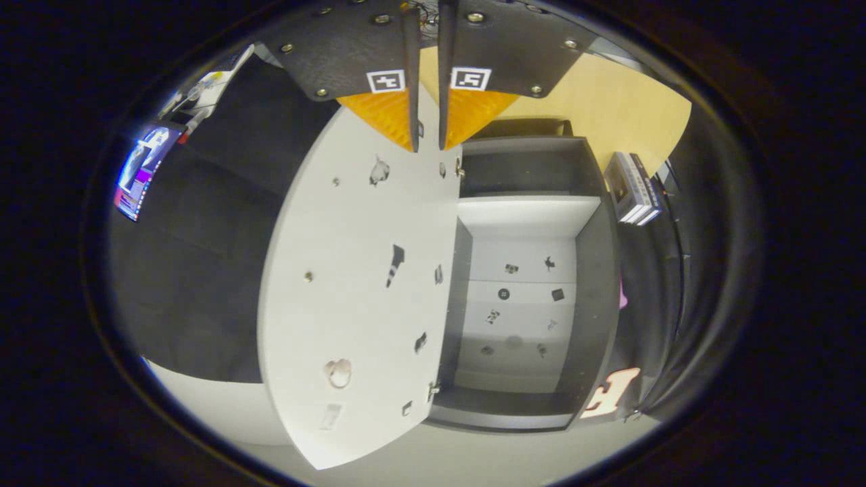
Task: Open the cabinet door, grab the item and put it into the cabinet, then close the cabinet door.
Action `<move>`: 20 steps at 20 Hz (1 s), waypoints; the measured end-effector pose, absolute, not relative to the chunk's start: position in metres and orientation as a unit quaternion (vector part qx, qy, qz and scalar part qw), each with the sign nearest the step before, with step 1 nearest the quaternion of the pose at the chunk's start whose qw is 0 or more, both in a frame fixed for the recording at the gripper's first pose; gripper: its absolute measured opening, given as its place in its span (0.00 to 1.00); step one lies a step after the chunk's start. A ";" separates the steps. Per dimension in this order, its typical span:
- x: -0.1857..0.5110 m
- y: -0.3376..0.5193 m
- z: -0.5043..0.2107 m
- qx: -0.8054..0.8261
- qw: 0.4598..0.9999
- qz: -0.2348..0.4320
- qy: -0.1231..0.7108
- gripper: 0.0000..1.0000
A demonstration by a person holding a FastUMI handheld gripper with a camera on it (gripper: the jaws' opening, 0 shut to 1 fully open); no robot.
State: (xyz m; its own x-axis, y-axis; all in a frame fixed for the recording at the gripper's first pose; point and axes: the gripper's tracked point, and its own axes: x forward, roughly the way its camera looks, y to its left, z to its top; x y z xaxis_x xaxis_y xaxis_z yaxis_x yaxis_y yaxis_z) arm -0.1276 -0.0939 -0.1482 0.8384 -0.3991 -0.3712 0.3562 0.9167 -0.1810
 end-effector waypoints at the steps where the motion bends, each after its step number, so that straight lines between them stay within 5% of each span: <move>1: -0.123 -0.088 -0.156 -0.057 0.958 -0.185 0.214 0.14; 3: -0.109 -0.073 -0.170 -0.065 0.960 -0.151 0.227 0.21; 14: -0.057 -0.007 -0.262 -0.059 0.953 0.007 0.297 0.21; 16: -0.060 -0.008 -0.288 -0.060 0.944 0.016 0.325 0.37; 20: -0.067 -0.013 -0.331 -0.060 0.928 0.033 0.365 0.39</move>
State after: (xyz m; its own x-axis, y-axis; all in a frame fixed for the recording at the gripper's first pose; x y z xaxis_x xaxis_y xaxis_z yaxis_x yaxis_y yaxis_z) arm -0.0675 -0.0126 -0.3308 0.7308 0.0166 -0.6824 -0.1043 0.9907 -0.0876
